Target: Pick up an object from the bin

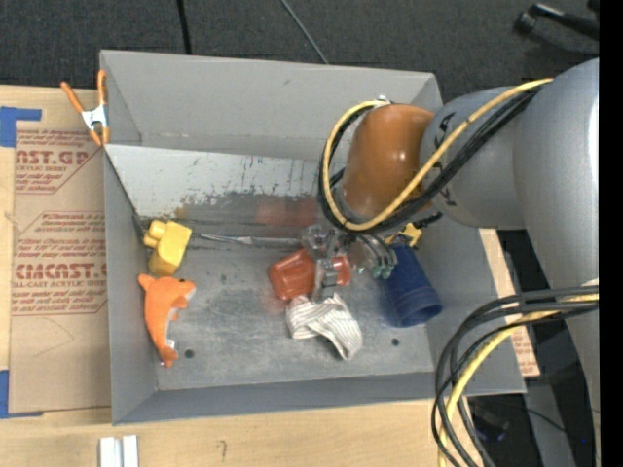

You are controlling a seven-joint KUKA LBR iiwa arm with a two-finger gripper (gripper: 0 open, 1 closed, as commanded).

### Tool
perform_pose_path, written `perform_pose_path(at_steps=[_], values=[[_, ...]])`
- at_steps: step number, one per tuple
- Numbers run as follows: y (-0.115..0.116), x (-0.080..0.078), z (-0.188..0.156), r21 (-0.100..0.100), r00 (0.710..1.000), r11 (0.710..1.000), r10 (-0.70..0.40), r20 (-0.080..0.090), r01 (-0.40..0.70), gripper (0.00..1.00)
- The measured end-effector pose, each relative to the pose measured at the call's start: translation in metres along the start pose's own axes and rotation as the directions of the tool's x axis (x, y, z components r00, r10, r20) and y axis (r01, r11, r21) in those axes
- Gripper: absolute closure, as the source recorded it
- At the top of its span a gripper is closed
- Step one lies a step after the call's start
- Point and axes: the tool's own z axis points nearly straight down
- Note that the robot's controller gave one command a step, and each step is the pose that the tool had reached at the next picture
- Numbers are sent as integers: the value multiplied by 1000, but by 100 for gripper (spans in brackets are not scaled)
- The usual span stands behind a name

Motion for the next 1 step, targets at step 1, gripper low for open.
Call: perform_pose_path(at_steps=[1], values=[[0,0,0,0,1000,1000,0,0,0,100]])
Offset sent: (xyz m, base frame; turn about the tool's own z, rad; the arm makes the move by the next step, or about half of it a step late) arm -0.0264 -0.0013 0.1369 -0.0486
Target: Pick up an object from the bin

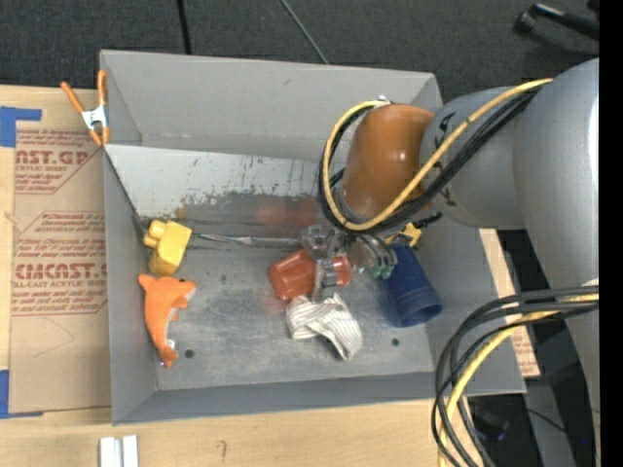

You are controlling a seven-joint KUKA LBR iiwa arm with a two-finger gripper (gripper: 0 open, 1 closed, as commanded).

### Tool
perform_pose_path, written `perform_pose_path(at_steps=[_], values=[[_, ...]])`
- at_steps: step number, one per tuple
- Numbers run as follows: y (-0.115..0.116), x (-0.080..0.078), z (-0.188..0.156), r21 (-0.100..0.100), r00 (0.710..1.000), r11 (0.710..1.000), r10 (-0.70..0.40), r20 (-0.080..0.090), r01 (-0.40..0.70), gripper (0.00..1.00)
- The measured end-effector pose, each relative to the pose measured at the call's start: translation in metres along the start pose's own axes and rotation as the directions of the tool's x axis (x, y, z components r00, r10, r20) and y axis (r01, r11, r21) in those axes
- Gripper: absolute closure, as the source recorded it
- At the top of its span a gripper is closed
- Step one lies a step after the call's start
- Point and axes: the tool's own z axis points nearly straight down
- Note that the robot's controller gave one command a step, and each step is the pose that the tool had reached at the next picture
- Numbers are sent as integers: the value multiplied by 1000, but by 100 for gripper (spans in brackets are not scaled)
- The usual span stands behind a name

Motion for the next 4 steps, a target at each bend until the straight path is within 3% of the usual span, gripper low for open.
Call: perform_pose_path(at_steps=[1,2,3,4], values=[[3,21,-138,-4,999,999,-48,-21,48,100],[3,22,-138,-5,999,999,-48,-23,48,0],[3,22,-138,-5,999,999,-48,-23,48,0],[-2,9,-97,-4,999,999,-39,-13,39,0]])
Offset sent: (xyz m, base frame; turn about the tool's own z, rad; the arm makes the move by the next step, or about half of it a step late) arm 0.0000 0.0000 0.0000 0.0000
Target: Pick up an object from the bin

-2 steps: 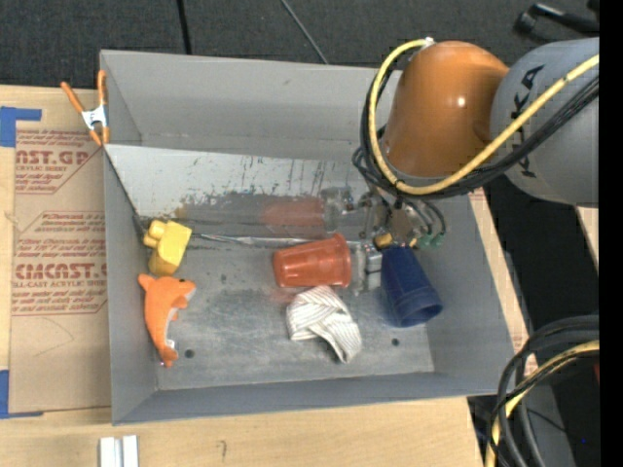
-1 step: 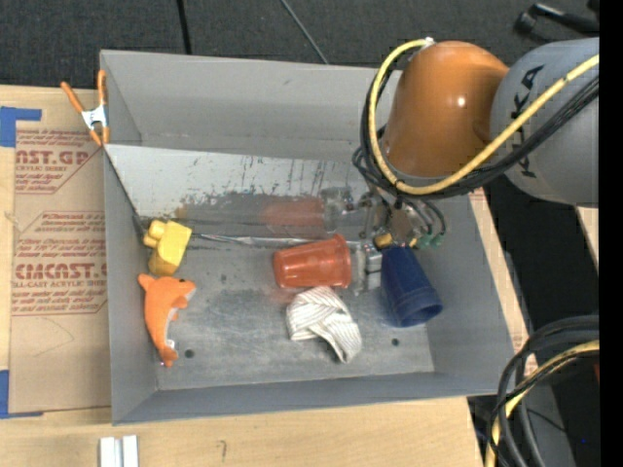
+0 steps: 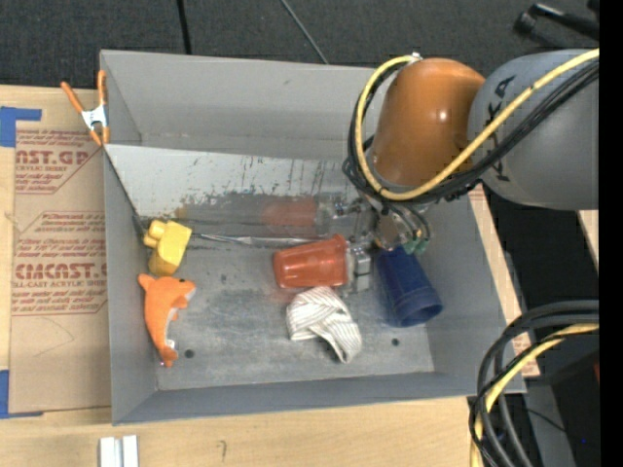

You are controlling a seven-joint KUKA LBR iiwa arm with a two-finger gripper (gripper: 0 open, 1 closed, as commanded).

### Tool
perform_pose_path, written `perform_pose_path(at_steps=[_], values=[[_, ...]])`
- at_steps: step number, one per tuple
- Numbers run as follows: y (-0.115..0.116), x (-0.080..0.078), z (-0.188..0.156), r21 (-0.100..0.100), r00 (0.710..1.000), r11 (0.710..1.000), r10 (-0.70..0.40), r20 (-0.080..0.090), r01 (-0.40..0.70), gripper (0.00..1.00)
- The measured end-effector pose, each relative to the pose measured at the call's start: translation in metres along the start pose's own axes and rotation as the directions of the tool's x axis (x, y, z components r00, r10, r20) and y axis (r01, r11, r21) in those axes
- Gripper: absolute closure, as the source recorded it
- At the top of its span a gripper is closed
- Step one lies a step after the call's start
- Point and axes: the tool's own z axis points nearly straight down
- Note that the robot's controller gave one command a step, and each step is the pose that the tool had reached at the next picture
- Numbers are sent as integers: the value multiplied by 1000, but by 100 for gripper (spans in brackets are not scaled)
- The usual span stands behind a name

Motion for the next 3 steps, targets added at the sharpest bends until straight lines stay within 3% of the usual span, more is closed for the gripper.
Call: perform_pose_path(at_steps=[1,2,3], values=[[0,-1,55,-2,1000,1000,-1,-8,1,0],[6,3,83,-2,995,995,101,-8,-101,0],[1,-5,104,-3,984,985,175,14,-175,100]])
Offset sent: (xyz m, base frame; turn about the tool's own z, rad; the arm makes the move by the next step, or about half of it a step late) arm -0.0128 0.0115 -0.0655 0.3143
